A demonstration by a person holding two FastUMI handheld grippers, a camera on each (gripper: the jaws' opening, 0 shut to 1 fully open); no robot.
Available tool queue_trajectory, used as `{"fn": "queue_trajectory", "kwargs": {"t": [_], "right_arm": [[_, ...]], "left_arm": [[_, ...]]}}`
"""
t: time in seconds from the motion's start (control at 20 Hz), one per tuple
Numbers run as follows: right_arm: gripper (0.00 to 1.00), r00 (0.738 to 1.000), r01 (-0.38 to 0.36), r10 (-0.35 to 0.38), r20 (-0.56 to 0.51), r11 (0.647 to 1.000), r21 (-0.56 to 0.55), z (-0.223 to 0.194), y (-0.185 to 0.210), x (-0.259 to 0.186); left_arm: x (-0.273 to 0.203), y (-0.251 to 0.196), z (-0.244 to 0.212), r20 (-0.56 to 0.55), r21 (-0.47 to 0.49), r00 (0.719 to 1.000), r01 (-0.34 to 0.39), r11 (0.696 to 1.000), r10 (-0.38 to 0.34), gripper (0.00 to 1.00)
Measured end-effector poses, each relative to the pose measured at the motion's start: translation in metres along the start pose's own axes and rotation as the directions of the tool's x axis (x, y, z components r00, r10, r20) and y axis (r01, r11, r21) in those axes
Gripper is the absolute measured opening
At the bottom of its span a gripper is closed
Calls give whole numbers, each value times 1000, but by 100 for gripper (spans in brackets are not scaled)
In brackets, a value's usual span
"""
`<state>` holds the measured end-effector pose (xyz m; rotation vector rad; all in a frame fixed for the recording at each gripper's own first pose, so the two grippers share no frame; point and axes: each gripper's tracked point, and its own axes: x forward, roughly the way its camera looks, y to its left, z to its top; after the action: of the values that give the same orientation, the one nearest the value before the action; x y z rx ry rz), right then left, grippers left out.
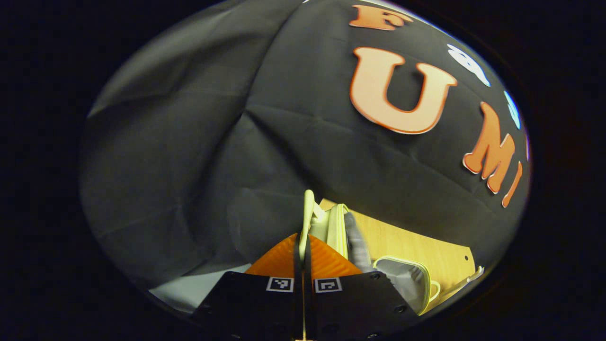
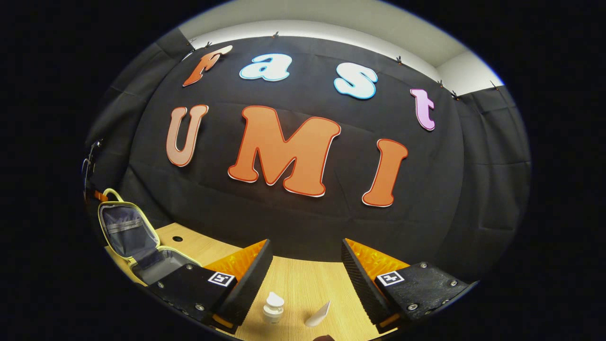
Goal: First open the suitcase, pack the skin care products into it, and then close the suitcase.
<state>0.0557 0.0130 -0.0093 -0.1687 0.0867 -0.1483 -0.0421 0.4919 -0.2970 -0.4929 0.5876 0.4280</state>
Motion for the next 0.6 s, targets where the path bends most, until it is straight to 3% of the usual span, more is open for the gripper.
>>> {"fn": "queue_trajectory", "kwargs": {"t": [0.2, 0.4, 0.5, 0.6], "right_arm": [[94, 1000, 2, -2, -23, 1000, 20, -3, 1, 1], [93, 999, 7, -6, -37, 1000, 4, -5, 3, 1], [93, 999, 5, -5, -45, 1000, 1, -7, 5, 1], [93, 999, 3, -3, -51, 1000, 7, -9, 5, 0]], "left_arm": [[22, 37, -42, -103, -162, 995, -10, 987, -7, 2], [33, 80, -78, -197, -282, 980, -78, 956, 21, 2], [37, 99, -102, -258, -288, 963, -153, 945, 77, 9], [33, 121, -118, -331, -219, 925, -267, 938, 186, 13]]}}
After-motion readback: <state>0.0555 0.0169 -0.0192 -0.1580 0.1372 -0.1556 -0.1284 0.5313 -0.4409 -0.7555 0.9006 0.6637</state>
